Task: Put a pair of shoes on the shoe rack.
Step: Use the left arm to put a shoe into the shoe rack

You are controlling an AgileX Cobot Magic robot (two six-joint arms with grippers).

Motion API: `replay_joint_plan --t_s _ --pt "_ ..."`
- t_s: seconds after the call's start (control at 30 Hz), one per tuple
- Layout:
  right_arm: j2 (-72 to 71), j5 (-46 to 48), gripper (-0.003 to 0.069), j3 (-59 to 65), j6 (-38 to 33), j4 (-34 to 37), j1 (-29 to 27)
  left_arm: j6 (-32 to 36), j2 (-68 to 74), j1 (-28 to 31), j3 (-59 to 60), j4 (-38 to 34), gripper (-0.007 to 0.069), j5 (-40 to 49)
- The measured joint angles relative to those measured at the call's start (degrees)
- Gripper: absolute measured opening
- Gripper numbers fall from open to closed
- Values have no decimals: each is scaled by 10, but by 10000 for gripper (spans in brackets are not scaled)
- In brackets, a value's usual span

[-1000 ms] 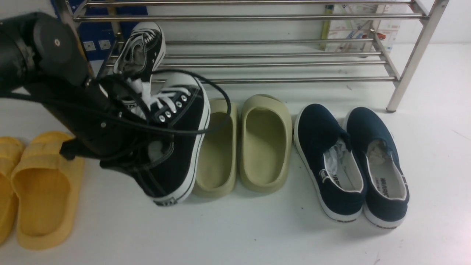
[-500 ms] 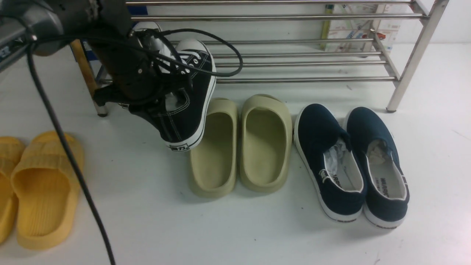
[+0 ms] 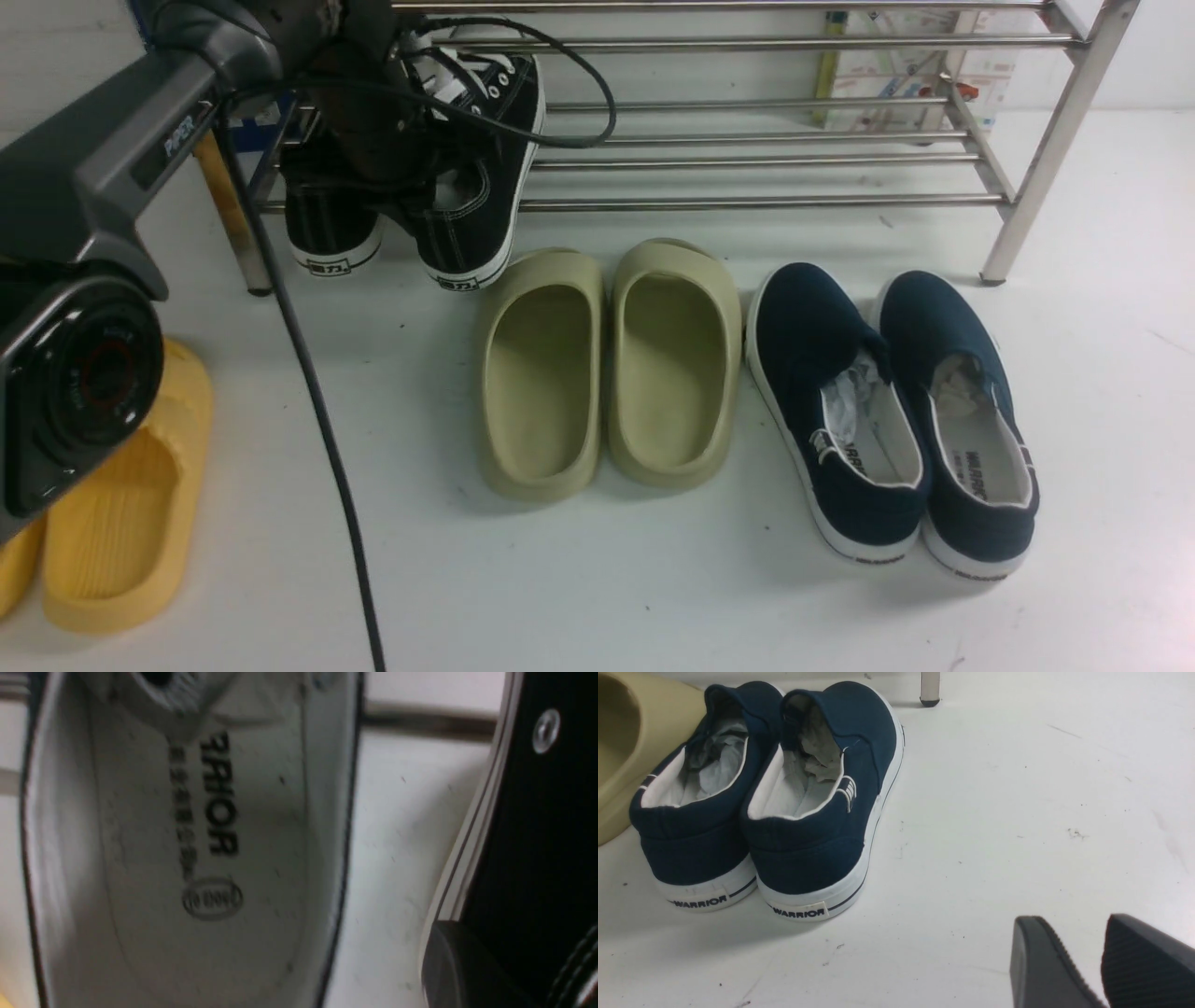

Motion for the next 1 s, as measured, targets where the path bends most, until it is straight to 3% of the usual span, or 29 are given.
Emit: replay_joint_plan --t_s 0.2,0.33,0.47,0.5,0.53,0.7,0.9,1.0 --pt "0 0 239 0 0 0 0 -38 10 0 -1 12 22 -41" --pt "0 0 239 0 0 0 0 -40 10 0 -3 12 82 -66" --pt "0 0 239 0 0 0 0 -42 5 0 -9 14 233 -71" --pt "0 0 239 0 0 0 0 -42 5 0 -9 14 241 -69" --pt "0 0 239 0 0 0 0 -42 5 0 -9 14 304 -62" --pt "0 0 239 0 0 0 0 -39 -5 0 -9 6 399 -38" --pt "0 0 239 0 0 0 0 8 -67 -1 -9 -24 398 30" --pt "0 0 239 0 0 0 0 27 -123 -1 -9 -33 324 65"
